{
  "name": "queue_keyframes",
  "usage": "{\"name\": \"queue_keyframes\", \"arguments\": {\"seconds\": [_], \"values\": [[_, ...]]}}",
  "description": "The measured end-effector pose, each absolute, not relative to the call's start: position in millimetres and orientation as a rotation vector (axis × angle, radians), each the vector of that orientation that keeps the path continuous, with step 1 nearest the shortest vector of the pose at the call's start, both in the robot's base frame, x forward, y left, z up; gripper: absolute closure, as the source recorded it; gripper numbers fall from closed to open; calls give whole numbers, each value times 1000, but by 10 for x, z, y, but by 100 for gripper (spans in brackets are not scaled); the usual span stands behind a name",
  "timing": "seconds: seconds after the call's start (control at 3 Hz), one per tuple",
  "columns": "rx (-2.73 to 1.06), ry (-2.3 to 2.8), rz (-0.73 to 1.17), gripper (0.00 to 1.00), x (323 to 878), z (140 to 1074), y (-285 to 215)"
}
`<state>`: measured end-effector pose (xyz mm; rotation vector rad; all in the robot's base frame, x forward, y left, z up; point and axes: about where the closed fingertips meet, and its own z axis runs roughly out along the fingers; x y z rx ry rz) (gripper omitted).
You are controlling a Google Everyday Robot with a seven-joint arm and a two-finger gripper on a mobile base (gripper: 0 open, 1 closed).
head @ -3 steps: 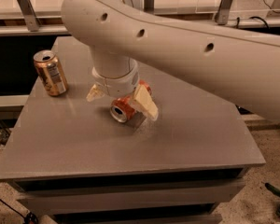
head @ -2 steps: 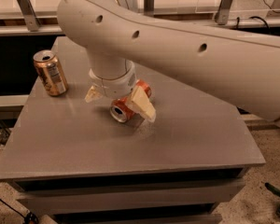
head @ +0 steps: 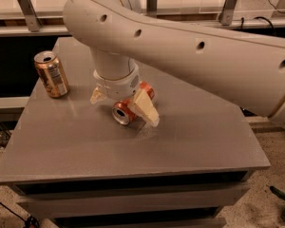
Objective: Place coke can upright
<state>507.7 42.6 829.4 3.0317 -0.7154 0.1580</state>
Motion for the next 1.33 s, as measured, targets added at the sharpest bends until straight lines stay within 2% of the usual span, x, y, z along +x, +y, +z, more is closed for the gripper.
{"name": "queue_keyframes", "arguments": {"seconds": [0.33,1.33], "values": [[3031,-789,122,15,5115,8264,396],[3090,-854,92,85,5134,8305,361]]}}
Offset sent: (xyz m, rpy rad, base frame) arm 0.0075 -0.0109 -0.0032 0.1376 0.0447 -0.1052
